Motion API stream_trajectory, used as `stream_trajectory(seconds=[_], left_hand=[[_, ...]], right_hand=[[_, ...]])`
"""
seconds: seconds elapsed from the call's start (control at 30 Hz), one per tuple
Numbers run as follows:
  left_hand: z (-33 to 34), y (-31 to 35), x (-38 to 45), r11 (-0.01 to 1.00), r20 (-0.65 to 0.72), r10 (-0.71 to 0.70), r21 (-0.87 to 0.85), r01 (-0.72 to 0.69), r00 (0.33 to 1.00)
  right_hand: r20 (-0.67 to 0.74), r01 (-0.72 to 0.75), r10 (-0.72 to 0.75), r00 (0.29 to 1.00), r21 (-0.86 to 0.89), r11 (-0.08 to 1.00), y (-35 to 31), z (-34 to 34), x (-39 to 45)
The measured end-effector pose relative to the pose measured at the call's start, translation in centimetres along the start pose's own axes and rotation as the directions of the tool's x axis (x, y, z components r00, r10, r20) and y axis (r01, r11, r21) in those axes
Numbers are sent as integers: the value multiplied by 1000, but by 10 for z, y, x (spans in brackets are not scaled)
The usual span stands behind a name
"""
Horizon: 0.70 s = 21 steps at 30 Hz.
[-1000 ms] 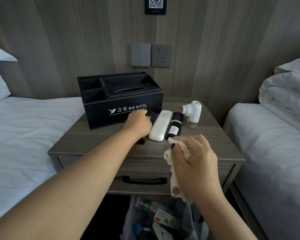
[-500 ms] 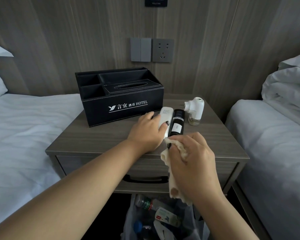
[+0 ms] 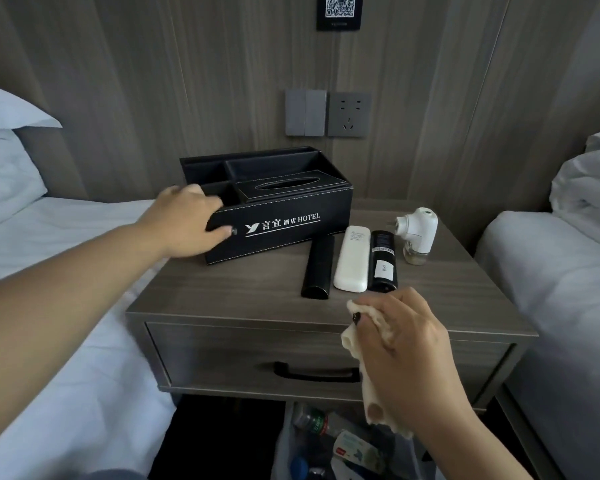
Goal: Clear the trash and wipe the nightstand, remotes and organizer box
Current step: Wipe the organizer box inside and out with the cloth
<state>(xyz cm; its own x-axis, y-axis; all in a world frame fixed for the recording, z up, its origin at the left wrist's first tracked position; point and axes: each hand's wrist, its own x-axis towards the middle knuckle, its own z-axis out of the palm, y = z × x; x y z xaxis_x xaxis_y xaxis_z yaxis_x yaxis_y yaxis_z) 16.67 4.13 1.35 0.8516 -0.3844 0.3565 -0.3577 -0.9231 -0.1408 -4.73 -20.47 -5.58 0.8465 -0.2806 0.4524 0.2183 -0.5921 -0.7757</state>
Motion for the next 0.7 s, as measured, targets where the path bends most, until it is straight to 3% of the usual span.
stream_trajectory(seconds=[0.17, 0.27, 0.4, 0.57, 0.7], left_hand=[[6, 1, -9, 990, -70, 57, -125, -65, 996], [5, 5, -31, 982, -214, 112, -127, -141, 970], [4, 9, -70, 957, -422, 178, -135, -256, 889], [-8, 2, -109, 963, -545, -8, -230, -140, 838], [-34, 3, -137, 945, -656, -145, -313, -92, 741]], right_hand=[[43, 33, -30, 999, -77, 996, -8, 15, -7], [54, 35, -29, 998, -124, 992, -14, 22, -9], [49, 15, -9, 999, -138, 990, -23, 28, -10], [-1, 13, -13, 1000, -119, 993, -32, 33, -19], [-17, -22, 19, 1000, -140, 990, -33, 37, -25]])
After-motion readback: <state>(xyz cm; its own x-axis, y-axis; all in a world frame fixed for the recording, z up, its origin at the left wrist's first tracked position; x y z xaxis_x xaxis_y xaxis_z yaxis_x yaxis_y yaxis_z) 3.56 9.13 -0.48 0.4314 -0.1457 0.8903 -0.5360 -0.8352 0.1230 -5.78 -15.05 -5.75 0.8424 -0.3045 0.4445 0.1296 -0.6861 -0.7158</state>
